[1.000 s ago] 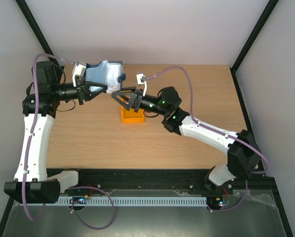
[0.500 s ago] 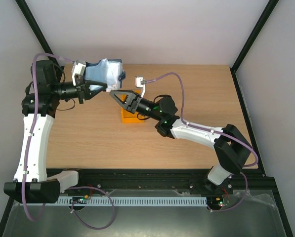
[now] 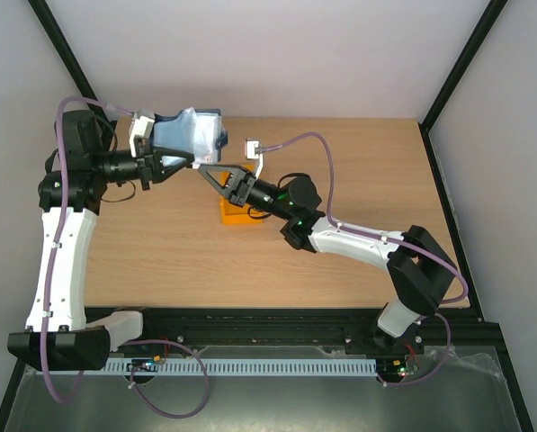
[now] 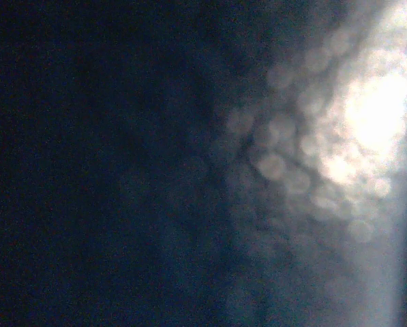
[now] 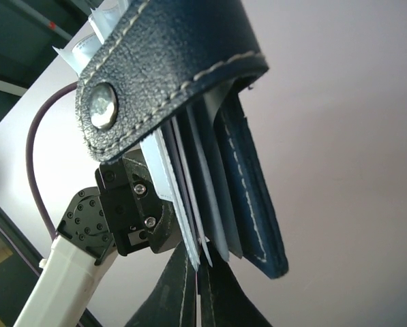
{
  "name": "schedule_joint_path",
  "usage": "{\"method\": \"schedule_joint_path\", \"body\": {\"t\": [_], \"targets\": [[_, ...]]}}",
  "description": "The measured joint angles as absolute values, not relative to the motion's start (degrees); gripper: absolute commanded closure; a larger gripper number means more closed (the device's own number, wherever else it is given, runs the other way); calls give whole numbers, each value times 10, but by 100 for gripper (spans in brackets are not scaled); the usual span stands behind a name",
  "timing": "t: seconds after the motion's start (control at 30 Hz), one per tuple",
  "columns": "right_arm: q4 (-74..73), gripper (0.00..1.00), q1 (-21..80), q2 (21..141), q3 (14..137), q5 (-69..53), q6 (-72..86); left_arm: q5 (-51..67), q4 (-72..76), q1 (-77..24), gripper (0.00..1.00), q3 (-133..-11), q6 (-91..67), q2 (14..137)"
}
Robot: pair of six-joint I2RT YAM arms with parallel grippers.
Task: Take the credit cards out of the card holder
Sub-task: Remove the credit card from the card holder.
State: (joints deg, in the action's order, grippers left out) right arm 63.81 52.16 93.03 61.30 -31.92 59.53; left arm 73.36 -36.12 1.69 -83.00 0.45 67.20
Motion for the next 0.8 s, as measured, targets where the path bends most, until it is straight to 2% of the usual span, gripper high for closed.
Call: {"method": "schedule_joint_path", "body": {"t": [0.17, 0.3, 0.7, 0.73, 0.8], "targets": [[634, 98, 522, 930, 614, -325, 583, 742, -367, 20, 83, -830, 11, 672], [611, 98, 522, 930, 620, -333, 557, 741, -370, 21, 80, -830, 15, 672], [492, 98, 521, 894, 633, -361, 469, 739, -377, 22, 81, -830, 18, 672], [486, 98, 521, 893, 634, -363, 464, 739, -377, 22, 84, -830, 18, 672], [466, 98, 521, 893, 641, -369, 453, 737, -379, 22, 96, -830, 18, 672]]}}
